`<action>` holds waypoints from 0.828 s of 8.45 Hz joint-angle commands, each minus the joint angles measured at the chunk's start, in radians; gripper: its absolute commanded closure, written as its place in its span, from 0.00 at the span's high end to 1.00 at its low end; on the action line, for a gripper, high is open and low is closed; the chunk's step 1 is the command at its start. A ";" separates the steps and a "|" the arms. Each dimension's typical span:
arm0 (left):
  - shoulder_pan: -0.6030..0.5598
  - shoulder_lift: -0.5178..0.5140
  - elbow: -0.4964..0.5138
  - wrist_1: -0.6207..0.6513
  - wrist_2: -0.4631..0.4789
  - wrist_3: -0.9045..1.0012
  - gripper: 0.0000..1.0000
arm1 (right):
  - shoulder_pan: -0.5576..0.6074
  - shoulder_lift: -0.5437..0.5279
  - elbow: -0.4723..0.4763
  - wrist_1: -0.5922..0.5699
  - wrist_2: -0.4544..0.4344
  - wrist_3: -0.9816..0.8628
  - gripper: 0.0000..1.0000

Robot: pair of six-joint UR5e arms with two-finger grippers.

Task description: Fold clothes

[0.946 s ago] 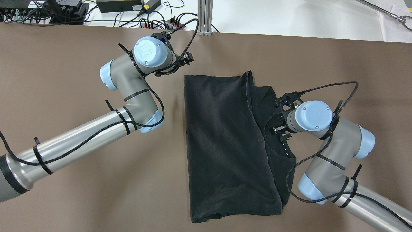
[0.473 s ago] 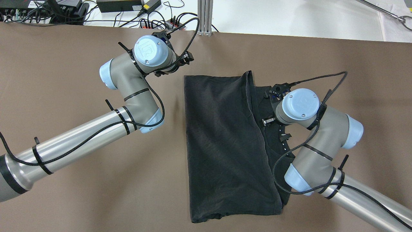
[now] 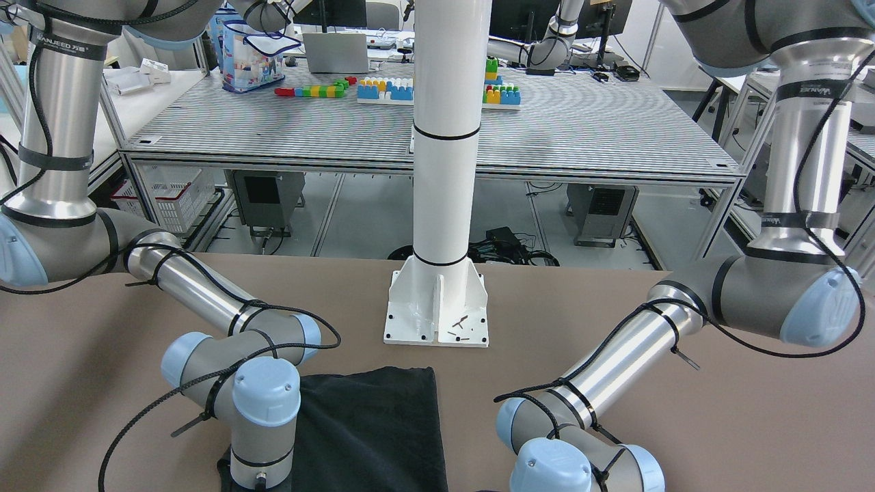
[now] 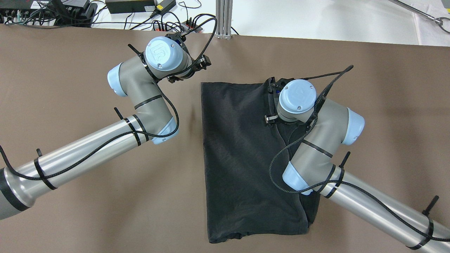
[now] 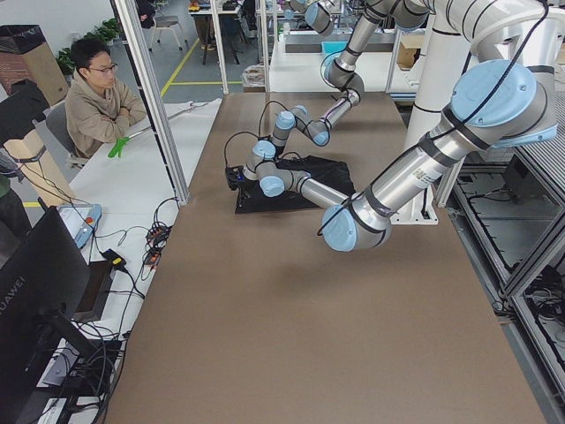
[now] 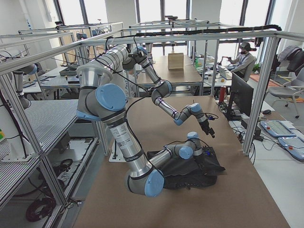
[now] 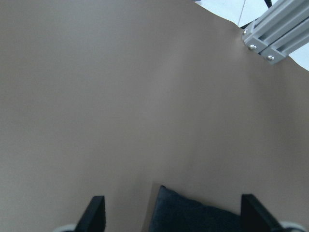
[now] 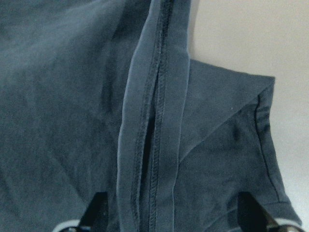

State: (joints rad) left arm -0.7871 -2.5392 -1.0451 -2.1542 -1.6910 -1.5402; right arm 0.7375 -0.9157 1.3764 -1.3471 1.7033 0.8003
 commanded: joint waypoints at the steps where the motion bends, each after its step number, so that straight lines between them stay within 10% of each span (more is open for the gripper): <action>1: -0.012 0.000 -0.003 0.000 -0.010 0.002 1.00 | 0.096 -0.049 -0.040 0.067 0.033 -0.164 0.95; 4: -0.011 0.000 -0.003 0.000 -0.010 0.000 1.00 | 0.125 -0.068 0.037 0.060 0.124 -0.144 0.95; 7: -0.011 0.005 -0.026 0.000 -0.010 0.000 1.00 | -0.005 -0.234 0.365 0.049 0.128 0.405 0.95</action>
State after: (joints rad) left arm -0.7979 -2.5383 -1.0556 -2.1537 -1.7012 -1.5401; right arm 0.8384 -1.0371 1.5415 -1.2979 1.8284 0.8945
